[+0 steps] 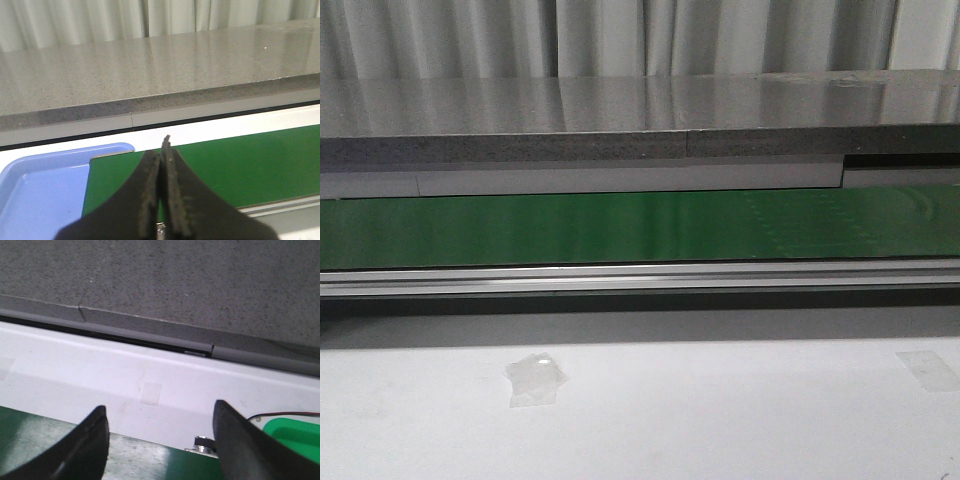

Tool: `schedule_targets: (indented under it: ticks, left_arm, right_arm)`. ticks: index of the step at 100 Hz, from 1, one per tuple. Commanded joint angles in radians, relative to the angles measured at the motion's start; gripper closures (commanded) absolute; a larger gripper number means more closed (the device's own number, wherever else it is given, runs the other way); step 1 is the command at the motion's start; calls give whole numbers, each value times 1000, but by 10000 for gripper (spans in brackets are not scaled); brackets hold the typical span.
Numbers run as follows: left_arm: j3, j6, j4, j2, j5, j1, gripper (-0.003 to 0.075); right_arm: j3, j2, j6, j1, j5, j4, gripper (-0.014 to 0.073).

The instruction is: Move button from left to right

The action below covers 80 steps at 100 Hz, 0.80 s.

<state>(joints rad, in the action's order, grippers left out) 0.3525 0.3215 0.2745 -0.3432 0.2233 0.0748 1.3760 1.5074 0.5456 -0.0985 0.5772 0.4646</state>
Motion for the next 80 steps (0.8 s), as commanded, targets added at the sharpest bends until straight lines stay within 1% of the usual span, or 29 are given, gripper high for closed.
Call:
schedule_targets:
  ticks: [1, 26, 40, 60, 72, 80]
  left_arm:
    - [30, -11, 14, -7, -77, 9, 740]
    - [30, -11, 14, -7, -77, 9, 740]
    - [30, -11, 14, -7, -77, 9, 740]
    - [30, -11, 14, -7, -77, 9, 740]
    - [30, -11, 14, -7, -77, 9, 740]
    - [30, -11, 14, -7, -77, 9, 740]
  right_arm:
    - [-30, -96, 14, 27, -102, 18, 137]
    - [-317, -329, 14, 68, -268, 19, 137]
    - [-489, -483, 14, 68, -318, 19, 137]
    - [-699, -706, 14, 68, -334, 20, 137]
    - [-787, -843, 14, 68, -332, 29, 137]
    - [-826, -931, 14, 68, -305, 47, 137]
